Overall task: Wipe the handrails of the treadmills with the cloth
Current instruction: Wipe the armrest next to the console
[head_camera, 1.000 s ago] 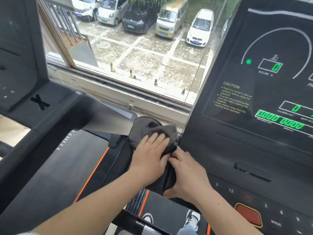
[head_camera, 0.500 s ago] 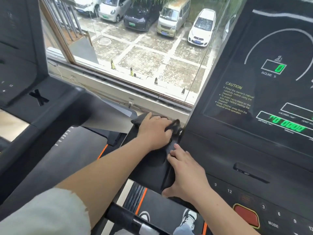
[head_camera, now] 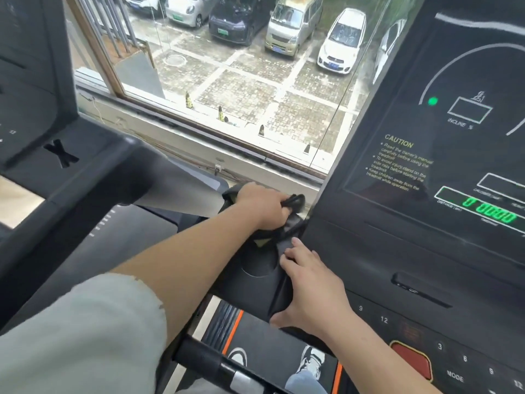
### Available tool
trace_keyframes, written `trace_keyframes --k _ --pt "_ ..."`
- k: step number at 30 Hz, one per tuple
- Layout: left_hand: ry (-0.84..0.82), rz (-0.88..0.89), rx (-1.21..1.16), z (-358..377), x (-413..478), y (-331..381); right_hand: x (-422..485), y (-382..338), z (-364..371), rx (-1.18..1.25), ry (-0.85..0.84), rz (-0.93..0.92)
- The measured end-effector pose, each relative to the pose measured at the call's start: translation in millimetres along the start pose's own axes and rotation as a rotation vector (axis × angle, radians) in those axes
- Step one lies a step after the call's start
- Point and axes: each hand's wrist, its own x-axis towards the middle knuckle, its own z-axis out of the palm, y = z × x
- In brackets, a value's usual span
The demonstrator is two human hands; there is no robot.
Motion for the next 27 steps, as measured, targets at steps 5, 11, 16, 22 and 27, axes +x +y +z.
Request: trace_keyframes --k 5,11,16,22,27 --pt "0.143 0.046 -0.040 23 -31 7 -1 1 1 0.013 0.013 -0.003" --pt "0.162 0.220 0.012 59 -85 -25 -1 1 2 0.025 0.052 0.003" --pt "0.102 0.103 -0.076 20 -15 -9 1 -1 0 0.027 0.008 0.020" --pt "0.093 0.087 -0.003 21 -22 9 0 1 2 0.036 0.007 0.010" --pt "0.131 0.236 0.009 48 -55 -9 2 3 4 0.054 0.004 0.037"
